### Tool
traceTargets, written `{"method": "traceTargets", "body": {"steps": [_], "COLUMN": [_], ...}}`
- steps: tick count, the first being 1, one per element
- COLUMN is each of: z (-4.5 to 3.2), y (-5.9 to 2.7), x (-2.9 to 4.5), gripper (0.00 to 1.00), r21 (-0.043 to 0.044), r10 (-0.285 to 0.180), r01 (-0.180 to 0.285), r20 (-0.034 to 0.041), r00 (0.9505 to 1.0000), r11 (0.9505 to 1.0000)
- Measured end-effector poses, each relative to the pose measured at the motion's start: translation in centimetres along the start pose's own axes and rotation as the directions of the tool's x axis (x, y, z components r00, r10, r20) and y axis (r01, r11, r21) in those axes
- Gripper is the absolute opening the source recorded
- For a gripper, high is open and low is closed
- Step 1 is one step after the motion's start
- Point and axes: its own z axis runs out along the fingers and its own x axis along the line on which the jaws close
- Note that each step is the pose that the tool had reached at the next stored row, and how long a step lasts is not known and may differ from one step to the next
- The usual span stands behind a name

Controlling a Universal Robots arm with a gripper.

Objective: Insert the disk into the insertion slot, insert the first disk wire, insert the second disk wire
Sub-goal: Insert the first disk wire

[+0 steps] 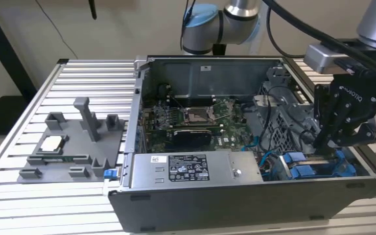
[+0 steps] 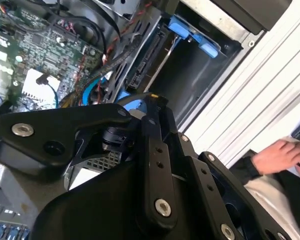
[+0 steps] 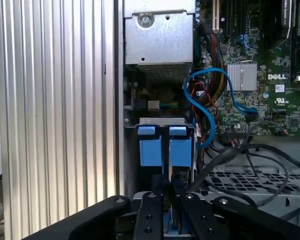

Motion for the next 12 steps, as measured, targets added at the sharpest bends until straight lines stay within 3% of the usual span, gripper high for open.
{"method": "traceTargets", "body": {"steps": [4, 8, 12], "z": [0.07, 0.17, 0.32], "y": [-0.01, -0.02, -0.01], "x": [0.31, 0.48, 0.48], "gripper": [0.19, 0.19, 0.19], "r21": [0.0171, 0.0480, 0.0970], "r10": [0.001, 0.002, 0.004], "r01": [-0.001, -0.004, -0.009], "r20": [0.0347, 0.0471, 0.0513], "r00": [0.9994, 0.9989, 0.9987], "r11": [0.9999, 0.9988, 0.9953]}}
